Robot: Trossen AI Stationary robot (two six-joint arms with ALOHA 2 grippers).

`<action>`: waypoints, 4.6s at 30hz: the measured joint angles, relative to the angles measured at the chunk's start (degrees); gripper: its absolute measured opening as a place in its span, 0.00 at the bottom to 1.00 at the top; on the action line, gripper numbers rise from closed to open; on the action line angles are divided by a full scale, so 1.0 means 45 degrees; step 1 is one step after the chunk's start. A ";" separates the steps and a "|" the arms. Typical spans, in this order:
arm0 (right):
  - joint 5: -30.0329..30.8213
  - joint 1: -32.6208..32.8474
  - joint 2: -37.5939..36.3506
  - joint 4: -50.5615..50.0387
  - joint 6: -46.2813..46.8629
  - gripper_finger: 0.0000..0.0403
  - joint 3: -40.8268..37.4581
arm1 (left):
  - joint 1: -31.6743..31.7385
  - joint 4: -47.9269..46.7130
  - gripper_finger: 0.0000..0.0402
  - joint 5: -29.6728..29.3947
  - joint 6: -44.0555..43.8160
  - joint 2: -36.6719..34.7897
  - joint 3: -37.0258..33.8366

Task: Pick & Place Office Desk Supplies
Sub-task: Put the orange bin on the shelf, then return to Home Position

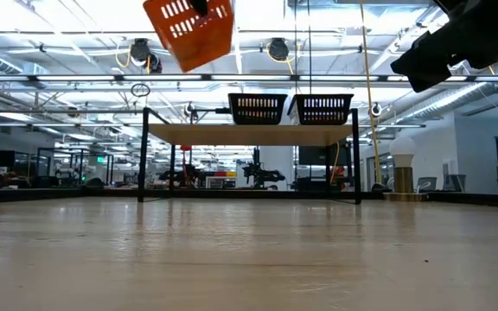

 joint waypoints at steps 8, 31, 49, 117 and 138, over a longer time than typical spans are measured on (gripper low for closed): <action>0.0000 -0.0001 0.0000 -0.0121 -0.0042 0.45 0.0000 | 0.2315 -0.0006 0.00 0.0059 0.2039 -0.0508 0.0000; 0.0033 -0.0010 0.0000 -0.0642 -0.0139 0.45 0.0000 | 0.6740 -0.0001 0.00 0.3011 0.5363 -0.0406 -0.0304; 0.0058 -0.0010 0.0000 -0.0647 -0.0329 0.45 0.0000 | 0.7916 0.0650 0.00 0.3005 0.6780 -0.0381 -0.2703; 0.0107 -0.0015 -0.0003 -0.0647 -0.0333 0.45 0.0000 | 0.7533 0.0506 0.58 0.3109 0.6569 -0.0333 -0.0937; -0.0980 -0.0010 -0.1757 -0.1953 0.0720 0.45 0.0000 | -0.2486 0.0370 0.51 -0.0905 -0.1269 -0.3422 -0.0968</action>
